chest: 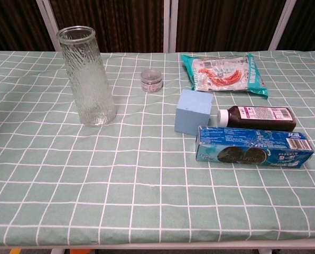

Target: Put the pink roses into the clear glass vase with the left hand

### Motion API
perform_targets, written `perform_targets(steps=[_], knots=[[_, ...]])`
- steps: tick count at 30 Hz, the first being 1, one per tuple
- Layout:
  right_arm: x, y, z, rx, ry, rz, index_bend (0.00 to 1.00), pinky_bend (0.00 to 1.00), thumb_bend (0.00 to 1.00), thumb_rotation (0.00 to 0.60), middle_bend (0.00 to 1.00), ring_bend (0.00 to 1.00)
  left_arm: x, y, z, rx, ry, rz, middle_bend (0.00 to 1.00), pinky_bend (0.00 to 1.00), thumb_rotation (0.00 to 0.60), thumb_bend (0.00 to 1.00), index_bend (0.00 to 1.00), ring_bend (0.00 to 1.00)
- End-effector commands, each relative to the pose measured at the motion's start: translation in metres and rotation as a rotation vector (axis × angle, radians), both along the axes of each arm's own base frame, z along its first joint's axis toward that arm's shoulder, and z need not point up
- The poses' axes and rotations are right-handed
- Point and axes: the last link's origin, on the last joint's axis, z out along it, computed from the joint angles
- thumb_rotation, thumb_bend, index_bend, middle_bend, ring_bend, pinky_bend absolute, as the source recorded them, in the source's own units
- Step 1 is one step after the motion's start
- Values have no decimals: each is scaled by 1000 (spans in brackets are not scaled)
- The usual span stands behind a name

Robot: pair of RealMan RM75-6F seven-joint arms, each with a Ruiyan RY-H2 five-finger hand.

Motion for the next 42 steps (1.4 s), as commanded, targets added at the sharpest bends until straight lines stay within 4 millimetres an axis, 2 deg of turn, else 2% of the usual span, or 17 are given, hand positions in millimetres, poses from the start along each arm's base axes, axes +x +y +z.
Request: perform_targets(steps=[1, 7, 17, 22, 28, 42], knots=[[-1, -2, -3, 8, 5, -5, 0, 0, 276, 600, 0, 0, 20, -2, -4, -105, -339, -150, 548, 722, 600, 341, 565, 540], [-2, -5, -7, 22, 0, -8, 0, 0, 276, 600, 0, 0, 36, 1, -5, -324, -653, -165, 548, 721, 600, 338, 561, 539], [-4, -7, -11, 37, 4, -15, 0, 0, 276, 600, 0, 0, 54, 32, -15, -518, -857, -149, 547, 720, 600, 337, 560, 539], [-4, -8, -12, 40, 3, -18, 0, 0, 277, 600, 0, 0, 63, 42, -26, -579, -904, -150, 547, 720, 600, 337, 560, 539], [-8, -9, -13, 43, 0, -29, 0, 0, 277, 600, 0, 0, 67, 45, -45, -654, -922, -111, 547, 720, 600, 337, 561, 539], [-14, -7, -10, 36, -13, -42, 0, 0, 277, 600, 0, 0, 65, 42, -93, -708, -807, -70, 540, 717, 600, 337, 553, 533]])
